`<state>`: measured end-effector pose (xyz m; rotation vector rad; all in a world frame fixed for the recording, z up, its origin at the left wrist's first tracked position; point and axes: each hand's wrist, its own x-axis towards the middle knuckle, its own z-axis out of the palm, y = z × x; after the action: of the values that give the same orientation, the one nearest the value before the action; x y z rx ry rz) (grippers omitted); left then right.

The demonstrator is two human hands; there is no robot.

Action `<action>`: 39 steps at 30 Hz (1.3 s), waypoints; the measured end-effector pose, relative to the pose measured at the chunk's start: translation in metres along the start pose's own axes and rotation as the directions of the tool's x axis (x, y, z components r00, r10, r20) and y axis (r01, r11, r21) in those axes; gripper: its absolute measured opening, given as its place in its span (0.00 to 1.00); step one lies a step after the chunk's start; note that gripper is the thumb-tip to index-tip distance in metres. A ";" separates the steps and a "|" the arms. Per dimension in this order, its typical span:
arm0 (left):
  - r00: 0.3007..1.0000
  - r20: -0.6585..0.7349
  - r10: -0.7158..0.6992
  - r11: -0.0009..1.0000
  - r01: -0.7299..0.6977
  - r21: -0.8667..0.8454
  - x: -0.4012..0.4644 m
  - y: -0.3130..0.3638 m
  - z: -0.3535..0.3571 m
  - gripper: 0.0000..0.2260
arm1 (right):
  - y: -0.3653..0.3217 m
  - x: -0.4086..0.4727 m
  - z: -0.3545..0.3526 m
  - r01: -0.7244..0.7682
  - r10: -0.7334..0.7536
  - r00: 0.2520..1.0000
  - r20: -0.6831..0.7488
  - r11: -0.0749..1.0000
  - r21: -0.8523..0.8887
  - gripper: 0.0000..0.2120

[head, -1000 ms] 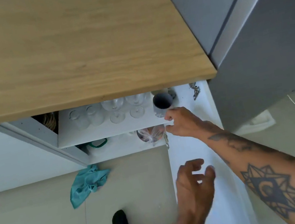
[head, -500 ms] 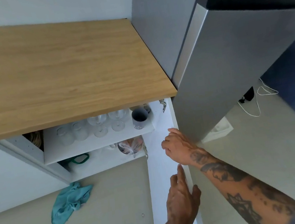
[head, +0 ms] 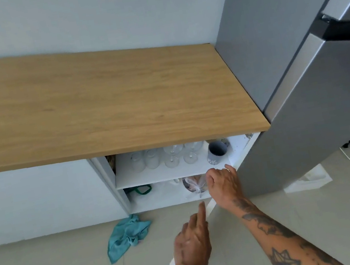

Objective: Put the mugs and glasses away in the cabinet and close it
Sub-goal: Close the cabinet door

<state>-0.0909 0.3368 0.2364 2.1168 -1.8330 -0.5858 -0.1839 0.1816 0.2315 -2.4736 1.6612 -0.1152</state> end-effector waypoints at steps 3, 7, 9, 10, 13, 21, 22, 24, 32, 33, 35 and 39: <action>0.995 0.013 0.097 0.989 -0.098 0.113 -0.010 -0.043 -0.024 0.36 | -0.031 -0.019 0.008 0.102 -0.101 0.995 -0.021 0.993 0.056 0.15; 0.997 0.010 0.079 0.975 -0.079 0.206 -0.003 -0.077 -0.044 0.42 | -0.052 -0.042 0.010 0.161 -0.162 0.986 0.023 0.985 0.061 0.29; 0.991 -0.066 0.119 0.953 -0.095 0.286 0.005 -0.077 -0.044 0.39 | -0.049 -0.042 0.008 0.204 -0.208 0.975 0.081 0.977 0.060 0.34; 0.991 -0.088 0.097 0.952 -0.067 0.297 0.009 -0.075 -0.044 0.39 | -0.046 -0.040 0.007 0.233 -0.235 0.964 0.123 0.972 0.033 0.34; 0.992 -0.129 0.003 0.958 0.034 0.284 0.021 -0.074 -0.053 0.41 | -0.040 -0.034 -0.001 0.307 -0.304 0.940 0.153 0.952 0.002 0.34; 0.957 -0.182 -0.226 0.926 0.269 0.264 0.065 -0.072 -0.065 0.39 | -0.061 0.009 -0.009 0.307 -0.306 0.930 0.204 0.951 0.029 0.44; 0.951 -0.187 -0.246 0.923 0.289 0.254 0.071 -0.070 -0.066 0.38 | -0.062 0.014 -0.008 0.298 -0.294 0.929 0.226 0.954 0.018 0.44; 0.941 -0.213 -0.263 0.915 0.313 0.255 0.080 -0.070 -0.067 0.38 | -0.060 0.018 -0.007 0.288 -0.280 0.929 0.240 0.958 0.002 0.43; 0.937 -0.260 -0.232 0.903 0.307 0.300 0.102 -0.084 -0.069 0.42 | -0.049 0.028 -0.006 0.283 -0.319 0.930 0.185 0.939 0.197 0.41; 0.940 -0.250 -0.233 0.903 0.304 0.303 0.104 -0.087 -0.071 0.42 | -0.048 0.030 -0.009 0.303 -0.338 0.930 0.145 0.927 0.221 0.39; 0.948 -0.212 -0.236 0.909 0.292 0.297 0.109 -0.091 -0.075 0.42 | -0.045 0.040 -0.017 0.347 -0.367 0.929 0.050 0.909 0.232 0.36; 0.964 -0.152 -0.217 0.918 0.254 0.303 0.118 -0.094 -0.084 0.42 | -0.041 0.077 -0.037 0.280 -0.279 0.960 -0.031 0.940 0.195 0.32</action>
<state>0.0442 0.2304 0.2522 2.5496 -1.7161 -0.2154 -0.1232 0.1216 0.2735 -2.5373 1.2203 -0.3029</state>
